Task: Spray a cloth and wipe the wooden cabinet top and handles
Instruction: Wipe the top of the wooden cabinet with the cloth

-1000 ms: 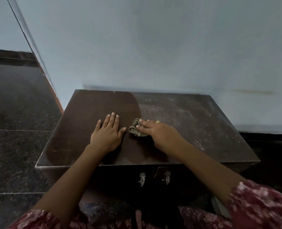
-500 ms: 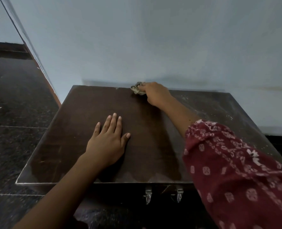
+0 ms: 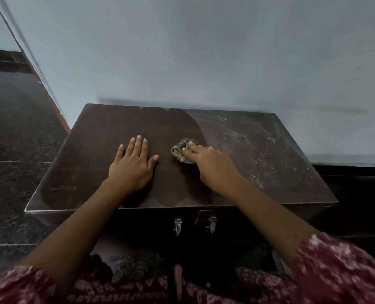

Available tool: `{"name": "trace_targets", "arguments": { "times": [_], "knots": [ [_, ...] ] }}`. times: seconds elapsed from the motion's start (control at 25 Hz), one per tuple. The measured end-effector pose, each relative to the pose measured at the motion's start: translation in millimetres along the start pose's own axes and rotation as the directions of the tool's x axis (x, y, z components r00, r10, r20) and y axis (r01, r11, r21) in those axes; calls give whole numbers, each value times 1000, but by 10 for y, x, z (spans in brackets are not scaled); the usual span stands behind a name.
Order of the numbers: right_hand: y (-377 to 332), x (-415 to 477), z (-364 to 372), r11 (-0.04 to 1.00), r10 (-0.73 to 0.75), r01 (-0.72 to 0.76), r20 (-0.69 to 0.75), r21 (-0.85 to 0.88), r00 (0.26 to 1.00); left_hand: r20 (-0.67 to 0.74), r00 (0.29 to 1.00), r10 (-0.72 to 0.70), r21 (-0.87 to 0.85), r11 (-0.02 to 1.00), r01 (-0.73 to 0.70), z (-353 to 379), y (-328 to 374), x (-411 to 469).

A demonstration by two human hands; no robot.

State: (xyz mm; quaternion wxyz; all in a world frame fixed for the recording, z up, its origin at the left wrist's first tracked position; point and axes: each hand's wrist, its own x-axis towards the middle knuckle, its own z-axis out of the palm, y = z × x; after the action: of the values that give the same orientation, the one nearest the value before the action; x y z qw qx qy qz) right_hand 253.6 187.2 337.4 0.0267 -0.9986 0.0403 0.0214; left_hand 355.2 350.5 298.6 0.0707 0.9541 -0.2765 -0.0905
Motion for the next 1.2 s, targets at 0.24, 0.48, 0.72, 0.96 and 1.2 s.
{"name": "trace_targets", "arguments": {
  "times": [0.24, 0.48, 0.72, 0.96, 1.2],
  "knots": [
    [-5, -766, 67, 987, -140, 138, 23, 86, 990, -12, 1000, 20, -11, 1000, -20, 27, 120, -38],
    [317, -1105, 118, 977, -201, 198, 39, 83, 979, -11, 998, 59, -33, 998, -59, 63, 268, -5],
    [510, -627, 71, 982, -184, 184, 4, 36, 983, -13, 998, 64, -30, 997, -65, 65, 335, 94],
    [647, 287, 23, 992, -119, 119, -11, -32, 993, -2, 998, 57, -30, 998, -57, 94, 370, 135],
    [758, 1177, -92, 998, 17, -17, 2, -63, 1000, 41, 998, 47, 0, 999, -47, 100, 366, 162]
  ]
}}
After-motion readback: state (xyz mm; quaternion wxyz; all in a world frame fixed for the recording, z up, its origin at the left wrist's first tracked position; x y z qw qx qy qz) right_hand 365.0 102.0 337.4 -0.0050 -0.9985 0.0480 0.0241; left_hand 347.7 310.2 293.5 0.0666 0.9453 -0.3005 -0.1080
